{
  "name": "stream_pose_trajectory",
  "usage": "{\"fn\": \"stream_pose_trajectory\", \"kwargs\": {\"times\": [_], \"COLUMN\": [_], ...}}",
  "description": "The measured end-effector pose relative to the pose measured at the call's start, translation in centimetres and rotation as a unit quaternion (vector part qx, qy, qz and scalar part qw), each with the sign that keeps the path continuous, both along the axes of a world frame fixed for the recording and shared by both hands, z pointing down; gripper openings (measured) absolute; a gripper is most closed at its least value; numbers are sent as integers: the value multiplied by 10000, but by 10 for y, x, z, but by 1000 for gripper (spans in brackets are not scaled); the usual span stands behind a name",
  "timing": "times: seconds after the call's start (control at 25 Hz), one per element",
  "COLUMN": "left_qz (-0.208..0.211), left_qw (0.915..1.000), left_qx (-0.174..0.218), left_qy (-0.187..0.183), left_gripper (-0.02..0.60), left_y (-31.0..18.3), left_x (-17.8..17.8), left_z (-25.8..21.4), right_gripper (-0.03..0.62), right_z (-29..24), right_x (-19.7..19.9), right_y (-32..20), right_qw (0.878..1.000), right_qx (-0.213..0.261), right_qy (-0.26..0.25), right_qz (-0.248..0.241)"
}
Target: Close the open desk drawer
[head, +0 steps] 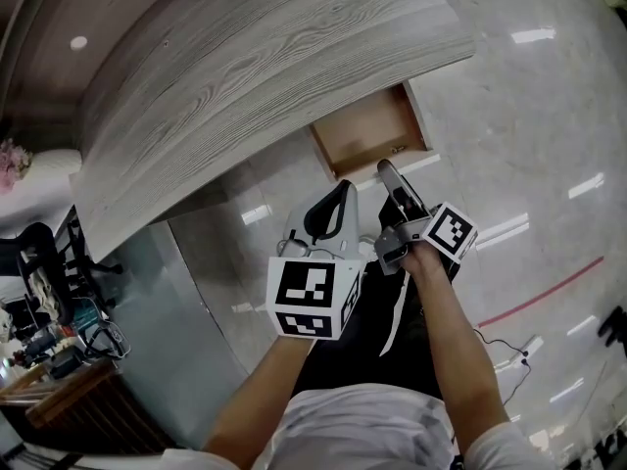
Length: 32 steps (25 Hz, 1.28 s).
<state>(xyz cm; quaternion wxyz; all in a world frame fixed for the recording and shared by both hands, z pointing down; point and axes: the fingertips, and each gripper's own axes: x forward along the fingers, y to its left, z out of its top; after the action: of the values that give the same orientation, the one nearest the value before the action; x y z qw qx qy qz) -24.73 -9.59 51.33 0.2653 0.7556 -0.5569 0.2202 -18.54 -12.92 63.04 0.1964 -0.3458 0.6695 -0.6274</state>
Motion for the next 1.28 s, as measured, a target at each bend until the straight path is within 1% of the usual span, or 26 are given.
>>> {"fn": "stream_pose_trajectory", "kwargs": {"times": [0.04, 0.12, 0.24, 0.52, 0.72, 0.92, 1.08, 1.28], "left_qz": [-8, -14, -11, -44, -103, -121, -134, -160], "left_qw": [10000, 10000, 10000, 10000, 9999, 9999, 9998, 9998], "left_qx": [-3, 3, 10, 47, 66, 81, 83, 85], "left_qy": [-1, -8, -42, -35, 37, 69, 93, 85], "left_gripper": [3, 3, 3, 3, 3, 3, 3, 3], "left_y": [0, -1, -3, -5, -6, -5, -2, 0], "left_x": [0, -1, -4, -7, -8, -8, -9, -14], "left_z": [0, -2, -4, -8, -10, -11, -12, -12], "right_gripper": [264, 233, 224, 221, 221, 218, 213, 213], "right_z": [1, 0, -5, -25, -33, -49, -60, -58], "right_x": [2, 4, 2, 2, 1, 1, -8, -14], "right_y": [1, 2, 0, 1, 2, -6, -23, -36], "right_qw": [10000, 9999, 9999, 9996, 9996, 9987, 9979, 9980], "right_qx": [7, 61, 129, 230, 139, 361, 569, 558], "right_qy": [-29, -40, 29, -146, -153, -231, -262, -255], "right_qz": [37, 72, 38, 121, 209, 276, 172, 160]}}
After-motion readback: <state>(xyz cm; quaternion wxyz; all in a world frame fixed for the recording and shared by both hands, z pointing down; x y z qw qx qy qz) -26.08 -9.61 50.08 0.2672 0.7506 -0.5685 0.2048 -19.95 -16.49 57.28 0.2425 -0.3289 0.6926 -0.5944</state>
